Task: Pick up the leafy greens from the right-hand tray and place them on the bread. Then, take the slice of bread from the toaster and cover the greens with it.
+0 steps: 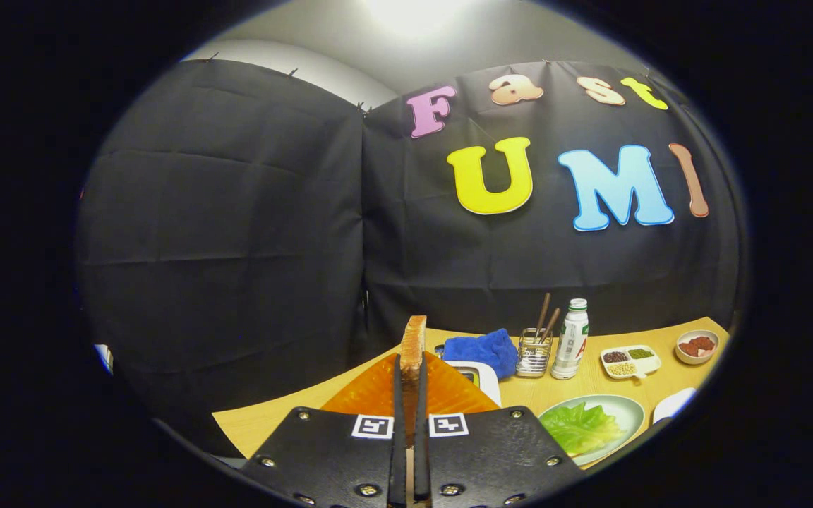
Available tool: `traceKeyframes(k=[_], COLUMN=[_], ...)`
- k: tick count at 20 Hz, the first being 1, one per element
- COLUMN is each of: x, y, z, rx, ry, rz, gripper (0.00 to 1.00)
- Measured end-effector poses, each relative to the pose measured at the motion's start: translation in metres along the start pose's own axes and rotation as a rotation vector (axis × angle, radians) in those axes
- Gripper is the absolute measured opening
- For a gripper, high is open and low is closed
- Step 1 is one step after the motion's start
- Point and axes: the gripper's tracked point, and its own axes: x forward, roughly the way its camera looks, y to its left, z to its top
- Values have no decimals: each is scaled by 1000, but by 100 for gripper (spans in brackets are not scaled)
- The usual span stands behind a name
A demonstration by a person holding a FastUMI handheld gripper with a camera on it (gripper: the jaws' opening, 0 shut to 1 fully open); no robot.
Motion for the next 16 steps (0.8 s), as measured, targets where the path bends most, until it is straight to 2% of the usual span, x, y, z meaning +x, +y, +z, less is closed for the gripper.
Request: traceKeyframes(k=[8,13,16], x=[-30,-61,-78], y=[-21,-63,-101], z=[40,40,29], rx=[-8,-67,-99], ry=[-43,-44,-19], rz=[28,-16,-79], gripper=[4,4,4])
